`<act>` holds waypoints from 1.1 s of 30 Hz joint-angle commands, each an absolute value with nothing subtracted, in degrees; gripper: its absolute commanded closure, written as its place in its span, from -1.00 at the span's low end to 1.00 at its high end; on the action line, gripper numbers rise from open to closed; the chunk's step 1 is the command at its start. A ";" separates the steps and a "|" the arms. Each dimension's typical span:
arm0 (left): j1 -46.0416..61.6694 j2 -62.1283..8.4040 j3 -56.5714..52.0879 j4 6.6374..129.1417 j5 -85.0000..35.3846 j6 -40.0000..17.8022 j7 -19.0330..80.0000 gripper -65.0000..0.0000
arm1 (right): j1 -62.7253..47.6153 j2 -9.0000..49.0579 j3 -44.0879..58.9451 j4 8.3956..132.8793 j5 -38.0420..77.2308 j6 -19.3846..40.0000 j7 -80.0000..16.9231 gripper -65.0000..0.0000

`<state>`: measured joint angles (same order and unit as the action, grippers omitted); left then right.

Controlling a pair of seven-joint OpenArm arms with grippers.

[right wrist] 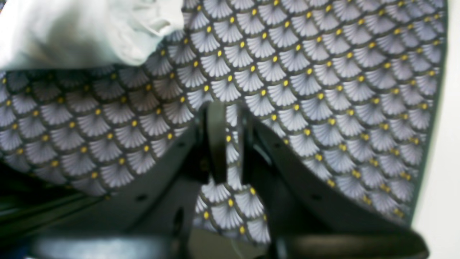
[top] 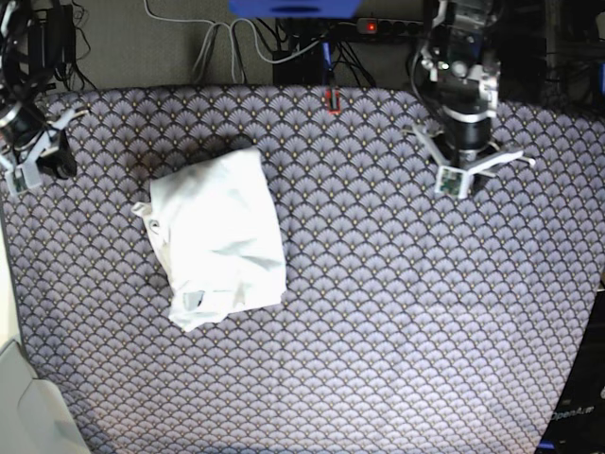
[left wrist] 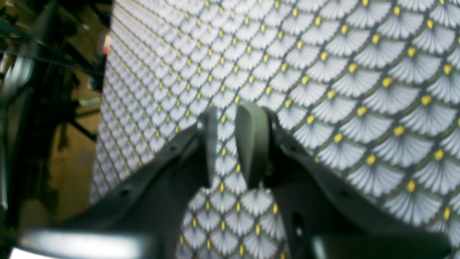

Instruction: Fold the T-shirt properly

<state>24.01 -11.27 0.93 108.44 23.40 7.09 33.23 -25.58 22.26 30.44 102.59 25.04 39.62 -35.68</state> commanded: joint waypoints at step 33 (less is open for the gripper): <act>53.23 -14.55 4.79 104.92 10.95 8.04 31.52 0.99 | -38.90 3.03 54.90 89.19 -0.04 40.00 -25.01 0.87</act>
<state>52.34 -14.28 4.80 104.20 10.59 7.66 31.97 -38.09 2.57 54.57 88.25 -0.34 40.12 -25.04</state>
